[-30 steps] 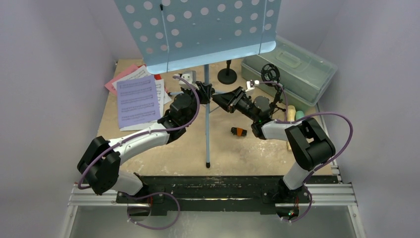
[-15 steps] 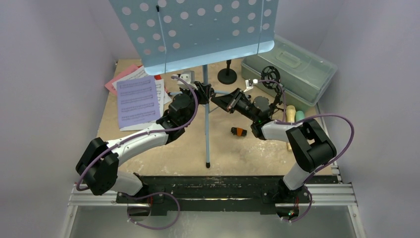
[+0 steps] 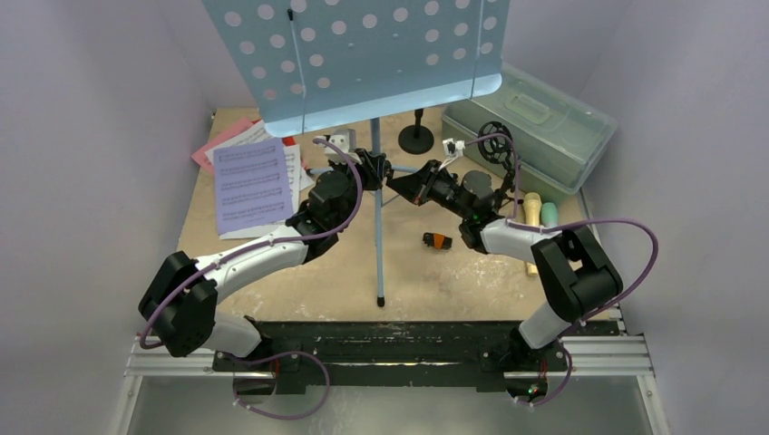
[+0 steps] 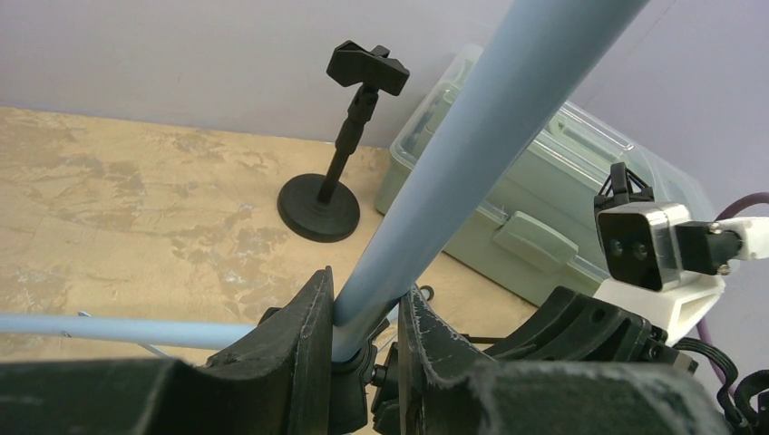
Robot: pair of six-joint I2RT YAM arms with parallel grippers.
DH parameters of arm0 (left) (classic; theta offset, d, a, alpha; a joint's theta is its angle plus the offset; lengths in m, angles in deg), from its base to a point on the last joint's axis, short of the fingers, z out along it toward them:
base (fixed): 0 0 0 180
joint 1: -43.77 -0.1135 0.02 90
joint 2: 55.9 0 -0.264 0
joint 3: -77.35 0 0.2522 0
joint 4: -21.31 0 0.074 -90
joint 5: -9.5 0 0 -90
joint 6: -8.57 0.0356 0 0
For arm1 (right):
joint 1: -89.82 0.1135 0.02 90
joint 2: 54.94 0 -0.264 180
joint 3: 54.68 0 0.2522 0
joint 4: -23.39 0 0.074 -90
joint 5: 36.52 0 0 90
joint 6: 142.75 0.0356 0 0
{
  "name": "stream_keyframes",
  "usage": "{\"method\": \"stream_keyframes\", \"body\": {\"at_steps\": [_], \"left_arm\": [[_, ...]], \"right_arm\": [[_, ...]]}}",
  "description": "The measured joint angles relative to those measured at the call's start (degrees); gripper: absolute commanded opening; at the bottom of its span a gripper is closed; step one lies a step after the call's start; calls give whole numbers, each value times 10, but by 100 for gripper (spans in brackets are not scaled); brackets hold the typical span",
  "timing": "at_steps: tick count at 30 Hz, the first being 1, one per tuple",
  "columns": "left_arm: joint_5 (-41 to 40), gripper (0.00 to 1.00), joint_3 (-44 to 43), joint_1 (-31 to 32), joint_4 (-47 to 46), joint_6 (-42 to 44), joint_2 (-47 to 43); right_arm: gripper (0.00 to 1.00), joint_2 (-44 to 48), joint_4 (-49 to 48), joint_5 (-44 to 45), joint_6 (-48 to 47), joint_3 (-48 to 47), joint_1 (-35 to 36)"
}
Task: Pack up the instrument practice props
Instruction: Unscrew the knob on the music stand.
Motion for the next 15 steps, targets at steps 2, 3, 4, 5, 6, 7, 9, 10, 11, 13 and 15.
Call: {"method": "stream_keyframes", "body": {"at_steps": [2, 3, 4, 5, 6, 7, 9, 10, 11, 13, 15], "left_arm": [[0, 0, 0, 0, 1, 0, 0], [0, 0, 0, 0, 2, 0, 0], [0, 0, 0, 0, 2, 0, 0], [0, 0, 0, 0, 2, 0, 0], [0, 0, 0, 0, 2, 0, 0], [0, 0, 0, 0, 2, 0, 0], [0, 0, 0, 0, 2, 0, 0], [0, 0, 0, 0, 2, 0, 0], [0, 0, 0, 0, 2, 0, 0], [1, 0, 0, 0, 2, 0, 0], [3, 0, 0, 0, 2, 0, 0]], "right_arm": [[0, 7, 23, 0, -43, -6, 1], [0, 11, 35, 0, -66, -9, 2], [0, 15, 46, 2, -85, -12, 3], [0, 21, 61, 4, -111, -16, 5], [0, 25, 71, 6, -131, -18, 5], [0, 29, 82, 10, -155, -20, 8], [0, 37, 99, 17, -201, -22, 12], [0, 40, 107, 21, -224, -23, 14], [1, 44, 114, 25, -245, -24, 17], [3, 50, 126, 32, -289, -25, 21], [8, 55, 135, 34, -321, -26, 22]]}}
